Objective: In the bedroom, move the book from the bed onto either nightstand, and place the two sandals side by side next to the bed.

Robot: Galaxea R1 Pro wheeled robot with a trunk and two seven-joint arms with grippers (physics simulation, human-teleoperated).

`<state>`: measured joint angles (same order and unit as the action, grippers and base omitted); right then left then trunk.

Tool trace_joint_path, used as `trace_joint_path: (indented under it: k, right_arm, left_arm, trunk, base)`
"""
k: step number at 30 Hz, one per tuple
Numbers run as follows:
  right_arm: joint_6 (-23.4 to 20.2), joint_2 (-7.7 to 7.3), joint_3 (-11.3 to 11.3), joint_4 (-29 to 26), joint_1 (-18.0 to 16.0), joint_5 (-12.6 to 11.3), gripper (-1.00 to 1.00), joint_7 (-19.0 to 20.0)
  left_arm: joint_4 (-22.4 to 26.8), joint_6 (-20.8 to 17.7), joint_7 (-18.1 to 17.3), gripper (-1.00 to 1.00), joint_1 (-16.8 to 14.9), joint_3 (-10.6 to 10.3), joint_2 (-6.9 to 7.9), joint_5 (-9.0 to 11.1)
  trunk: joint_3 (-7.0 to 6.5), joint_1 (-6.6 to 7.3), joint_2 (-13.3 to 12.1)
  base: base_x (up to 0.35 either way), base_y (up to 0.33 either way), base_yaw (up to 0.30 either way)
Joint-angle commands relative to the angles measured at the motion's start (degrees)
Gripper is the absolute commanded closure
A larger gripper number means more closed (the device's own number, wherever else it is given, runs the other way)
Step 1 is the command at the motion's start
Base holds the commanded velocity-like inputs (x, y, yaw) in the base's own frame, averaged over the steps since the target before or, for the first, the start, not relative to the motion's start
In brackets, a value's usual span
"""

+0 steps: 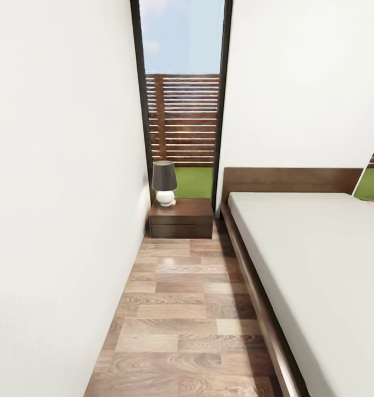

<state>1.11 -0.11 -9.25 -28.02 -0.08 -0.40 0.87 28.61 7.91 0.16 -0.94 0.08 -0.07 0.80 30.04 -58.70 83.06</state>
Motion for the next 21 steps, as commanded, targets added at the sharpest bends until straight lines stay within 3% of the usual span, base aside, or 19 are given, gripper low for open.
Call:
trace_joint_path:
  k: [1,11,21]
  right_arm:
    - [0.1,0.02,-0.1,0.0,0.0,0.0,-1.0,0.1]
    - [0.1,0.02,-0.1,0.0,0.0,0.0,-1.0,0.1]
    - [0.1,0.02,-0.1,0.0,0.0,0.0,-1.0,0.1]
  left_arm:
    - [0.0,0.2,0.0,-1.0,0.0,0.0,0.0,0.1]
    - [0.0,0.2,0.0,-1.0,0.0,0.0,0.01,0.1]
    - [0.0,0.2,0.0,-1.0,0.0,0.0,-0.02,0.1]
  trunk:
    - [0.05,-0.03,0.0]
    - [0.05,-0.03,0.0]
    - [0.05,-0.03,0.0]
  base:
    - [0.329,0.0,0.0]
    - [0.305,0.0,0.0]
    - [0.043,0.0,-0.106]
